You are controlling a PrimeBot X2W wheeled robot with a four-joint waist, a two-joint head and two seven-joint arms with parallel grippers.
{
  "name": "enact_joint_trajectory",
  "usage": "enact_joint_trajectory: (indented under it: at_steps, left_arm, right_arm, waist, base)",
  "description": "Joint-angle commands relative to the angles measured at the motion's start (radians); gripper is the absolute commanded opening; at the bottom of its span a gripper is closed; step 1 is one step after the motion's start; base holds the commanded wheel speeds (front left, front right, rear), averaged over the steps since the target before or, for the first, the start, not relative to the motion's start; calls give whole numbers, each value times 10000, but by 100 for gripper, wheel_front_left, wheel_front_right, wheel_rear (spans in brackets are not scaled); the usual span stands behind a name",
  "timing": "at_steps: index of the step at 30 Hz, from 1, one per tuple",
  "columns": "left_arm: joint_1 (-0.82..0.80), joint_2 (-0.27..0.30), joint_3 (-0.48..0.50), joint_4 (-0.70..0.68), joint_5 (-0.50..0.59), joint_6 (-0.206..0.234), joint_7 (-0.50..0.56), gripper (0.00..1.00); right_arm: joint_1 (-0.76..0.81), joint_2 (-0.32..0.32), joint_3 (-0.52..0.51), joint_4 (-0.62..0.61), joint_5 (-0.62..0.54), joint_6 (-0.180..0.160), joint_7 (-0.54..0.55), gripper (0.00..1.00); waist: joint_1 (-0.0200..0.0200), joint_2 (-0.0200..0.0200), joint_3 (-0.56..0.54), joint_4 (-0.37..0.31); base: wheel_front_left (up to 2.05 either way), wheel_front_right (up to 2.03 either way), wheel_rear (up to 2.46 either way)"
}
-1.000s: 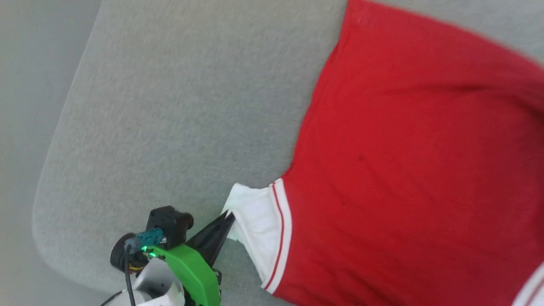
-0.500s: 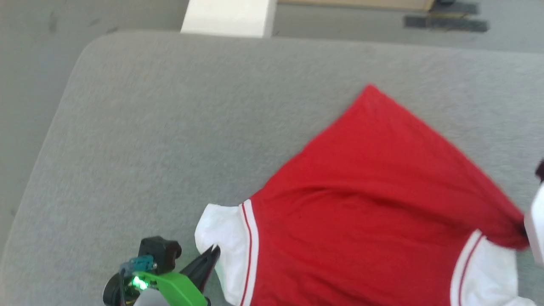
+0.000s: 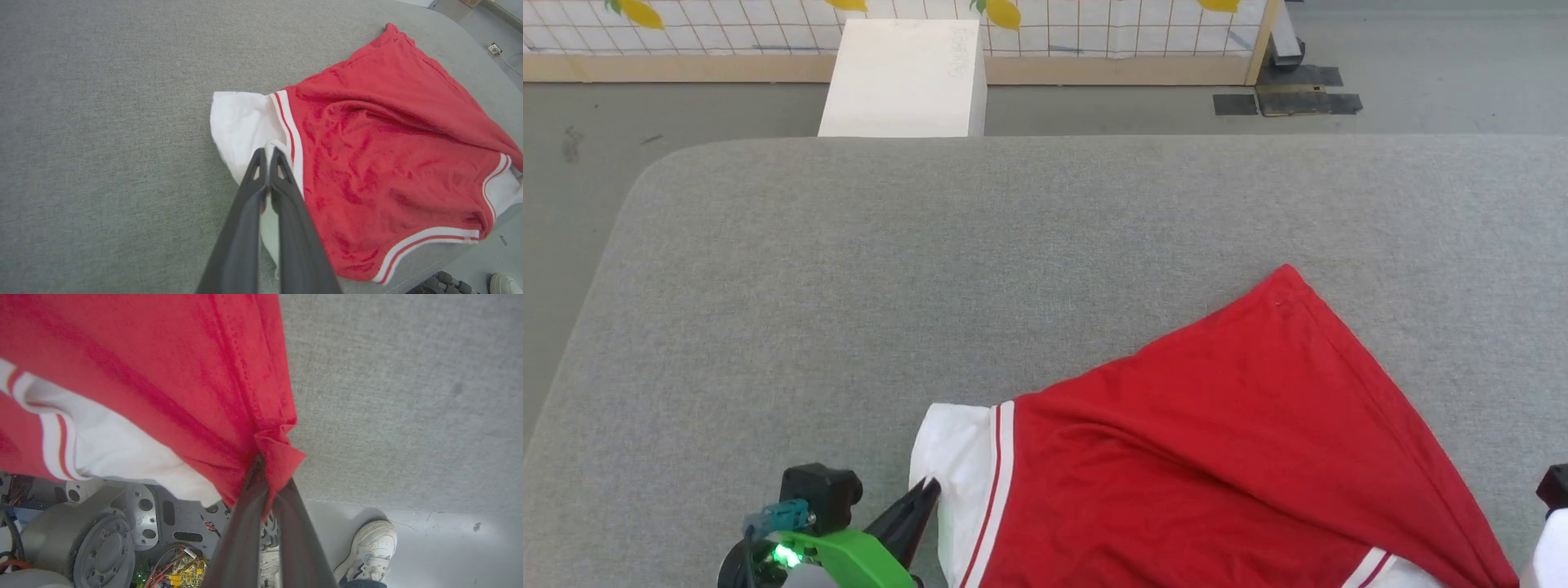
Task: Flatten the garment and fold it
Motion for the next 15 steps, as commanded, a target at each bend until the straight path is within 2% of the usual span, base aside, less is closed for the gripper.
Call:
enact_joint_trajectory:
  at_steps: [1, 3, 4, 5, 10, 15]
  left_arm:
    - [25, -1, -9, 26, 14, 4, -67, 0]
    - [-5, -5, -32, 34, 20, -6, -59, 0]
    - [-13, -4, -42, 38, 23, -7, -53, 0]
    - [-26, 1, -54, 36, 28, -9, -43, 0]
    - [-118, 25, -58, 8, 49, -3, -27, 0]
    - [-384, 113, -87, -374, 333, 87, -1, 0]
  right_arm:
    - [61, 117, -82, -88, -46, -15, 50, 0]
    - [29, 240, -168, -117, -42, -15, 84, 0]
    - [-33, 282, -186, -170, -20, -15, 65, 11]
    - [-125, 315, -212, -250, 20, -15, 32, 100]
    - [-831, 152, -314, -853, 311, -15, 98, 100]
    - [-2297, -152, -295, -1592, 455, -15, 369, 100]
  waist:
    - [1, 13, 58, 37]
    - [1, 13, 95, 63]
    - [1, 13, 108, 75]
    - [1, 13, 141, 96]
    - [1, 13, 264, 261]
    - [1, 13, 617, 581]
  base:
    - [0, 0, 0]
    - [0, 0, 0]
    - [0, 0, 0]
    - [0, 0, 0]
    - [0, 0, 0]
    - [0, 0, 0]
